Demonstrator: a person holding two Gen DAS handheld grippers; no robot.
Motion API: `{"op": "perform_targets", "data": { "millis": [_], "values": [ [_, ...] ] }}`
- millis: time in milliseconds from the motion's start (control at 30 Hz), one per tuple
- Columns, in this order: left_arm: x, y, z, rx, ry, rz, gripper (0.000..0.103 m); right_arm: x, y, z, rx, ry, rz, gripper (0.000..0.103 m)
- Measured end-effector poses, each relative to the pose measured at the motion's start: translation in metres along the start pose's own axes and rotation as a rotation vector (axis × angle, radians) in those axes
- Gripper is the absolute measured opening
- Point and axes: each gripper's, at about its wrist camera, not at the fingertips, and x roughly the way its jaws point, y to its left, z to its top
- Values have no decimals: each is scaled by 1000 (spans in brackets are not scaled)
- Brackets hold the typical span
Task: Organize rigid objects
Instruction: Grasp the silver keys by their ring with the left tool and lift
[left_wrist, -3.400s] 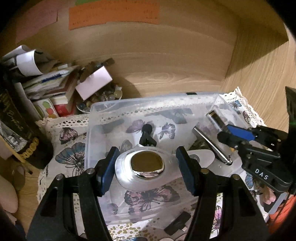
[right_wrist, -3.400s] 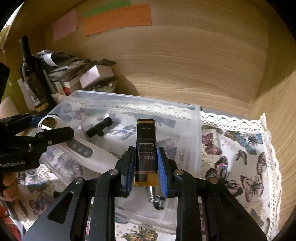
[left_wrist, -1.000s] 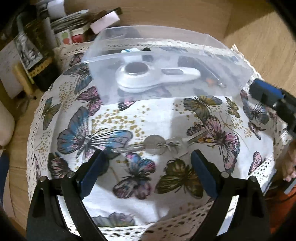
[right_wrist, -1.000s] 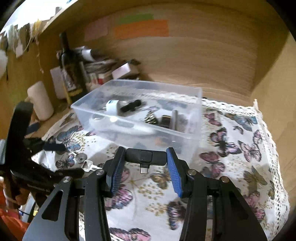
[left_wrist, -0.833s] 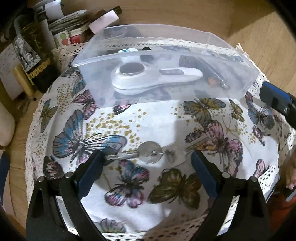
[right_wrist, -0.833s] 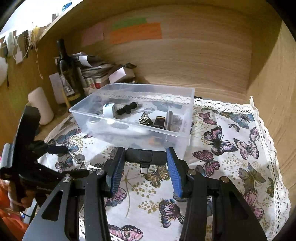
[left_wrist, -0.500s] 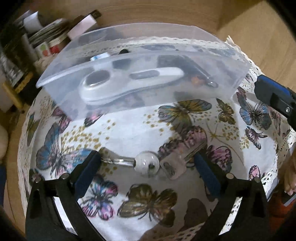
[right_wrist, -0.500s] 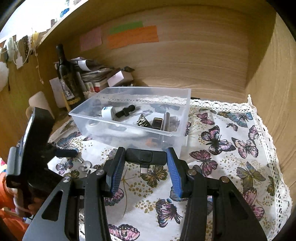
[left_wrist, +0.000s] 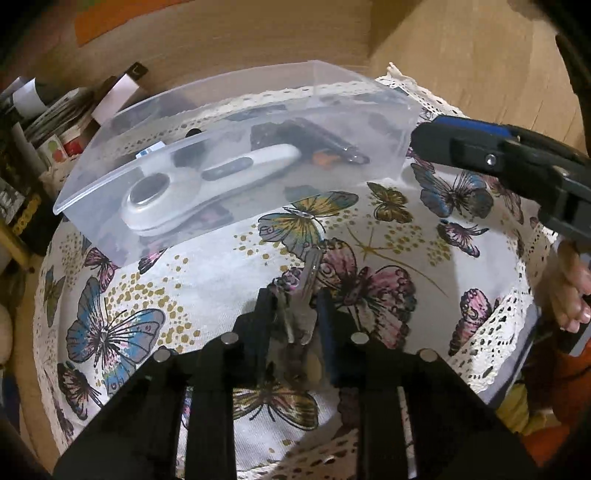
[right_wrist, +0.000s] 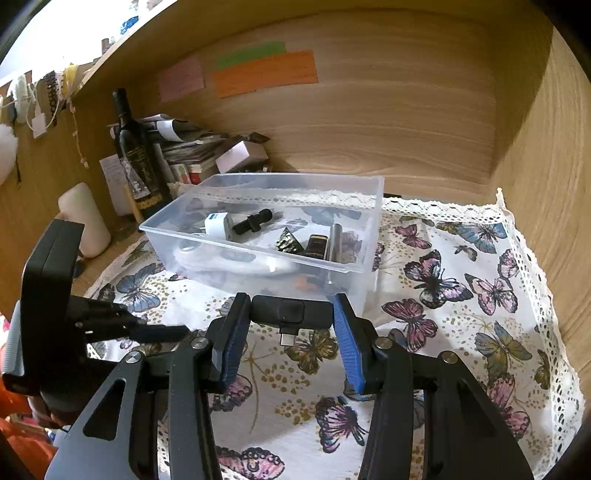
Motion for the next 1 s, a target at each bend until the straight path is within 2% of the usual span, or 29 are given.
{"op": "perform_targets", "data": {
  "millis": [200, 267, 333, 500, 567, 600, 633, 667, 700, 767, 833, 867, 900, 933, 1000],
  "values": [
    [-5, 6, -3, -24, -4, -22, 22, -4, 3, 1, -4, -7, -9, 42],
    [-9, 10, -3, -39, -14, -9, 11, -5, 4, 2, -3, -10, -14, 42],
    [-19, 15, -1, -55, -38, -8, 6, -5, 5, 5, -3, -13, -21, 42],
    [-29, 26, 0, -78, -44, -23, 6, -7, 10, 10, -7, -25, -29, 42],
    [-26, 30, -3, -89, -4, -59, 13, -7, 11, 11, -6, -26, -30, 42],
    [-23, 29, -5, -91, 3, -65, 24, -8, 12, 11, -5, -26, -29, 42],
    [-22, 30, -8, -91, 7, -58, 42, -8, 12, 11, -6, -25, -30, 42],
    [-20, 29, -12, -87, 11, -45, 49, -8, 13, 10, -7, -24, -31, 42],
    [-19, 28, -14, -87, 13, -41, 53, -8, 14, 10, -8, -22, -32, 42],
    [-16, 26, -19, -84, 10, -34, 53, -8, 16, 9, -12, -18, -32, 42],
    [-17, 24, -21, -72, 1, -18, 51, -9, 18, 8, -17, -16, -31, 42],
    [-17, 23, -22, -69, -7, -11, 46, -9, 19, 8, -18, -16, -31, 42],
    [-16, 22, -21, -65, -12, -8, 32, -9, 20, 8, -19, -16, -29, 42],
    [-17, 21, -21, -60, -14, -1, 24, -9, 20, 8, -21, -16, -28, 42],
    [-19, 21, -20, -55, -22, -9, 24, -10, 22, 8, -26, -17, -27, 42]
  ]
}}
